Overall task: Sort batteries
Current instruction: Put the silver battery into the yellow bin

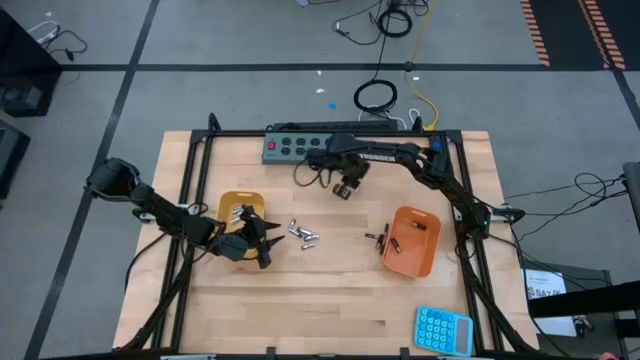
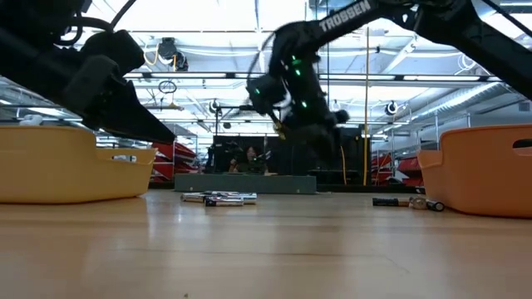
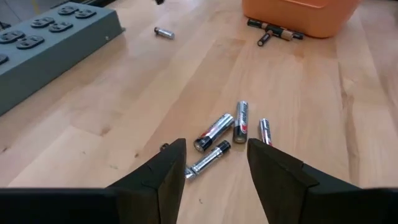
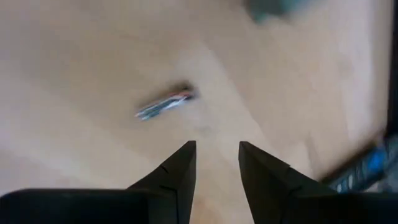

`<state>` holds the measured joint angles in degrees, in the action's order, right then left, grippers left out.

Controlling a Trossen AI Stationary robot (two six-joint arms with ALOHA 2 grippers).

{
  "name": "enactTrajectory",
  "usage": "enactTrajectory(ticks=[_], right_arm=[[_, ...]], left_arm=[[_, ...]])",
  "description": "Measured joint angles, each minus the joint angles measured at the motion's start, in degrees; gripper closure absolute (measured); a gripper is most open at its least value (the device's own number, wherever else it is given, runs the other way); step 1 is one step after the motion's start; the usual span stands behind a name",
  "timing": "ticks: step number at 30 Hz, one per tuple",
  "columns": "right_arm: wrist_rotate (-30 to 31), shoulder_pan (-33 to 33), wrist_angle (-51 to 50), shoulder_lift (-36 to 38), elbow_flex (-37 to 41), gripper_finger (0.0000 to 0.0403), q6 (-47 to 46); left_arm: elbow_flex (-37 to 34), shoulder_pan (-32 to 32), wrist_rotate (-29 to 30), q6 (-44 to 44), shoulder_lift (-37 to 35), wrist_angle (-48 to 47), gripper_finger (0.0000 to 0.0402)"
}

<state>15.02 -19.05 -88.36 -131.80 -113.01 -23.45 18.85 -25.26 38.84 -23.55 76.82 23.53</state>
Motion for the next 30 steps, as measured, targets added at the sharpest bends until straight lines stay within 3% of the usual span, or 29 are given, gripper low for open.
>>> enactTrajectory(ticks=[5,12,17,24,30], right_arm=[[-1.7,-1.3,2.2,1.1,8.2,0.0289,-7.4],[-5.0,-1.7,16.6,10.9,28.6,0.0289,-14.2],[-5.3,-4.2,26.5,16.8,38.1,0.0289,-15.4],[-4.7,-3.9,30.3,18.4,39.3,0.0289,-13.1],[0.5,-2.9,30.6,19.6,38.0,0.0289,-16.6]], left_arm=[[0.0,-0.7,-1.1,1.0,0.0,0.0,0.0219],[0.0,-2.0,-1.1,1.9,0.0,0.1,0.0219],[0.0,-2.3,-1.1,1.9,0.0,1.1,0.0219],[0.0,-2.5,-1.1,1.5,0.0,1.8,0.0219],[0.0,-2.6,-1.1,1.4,0.0,1.9,0.0219]])
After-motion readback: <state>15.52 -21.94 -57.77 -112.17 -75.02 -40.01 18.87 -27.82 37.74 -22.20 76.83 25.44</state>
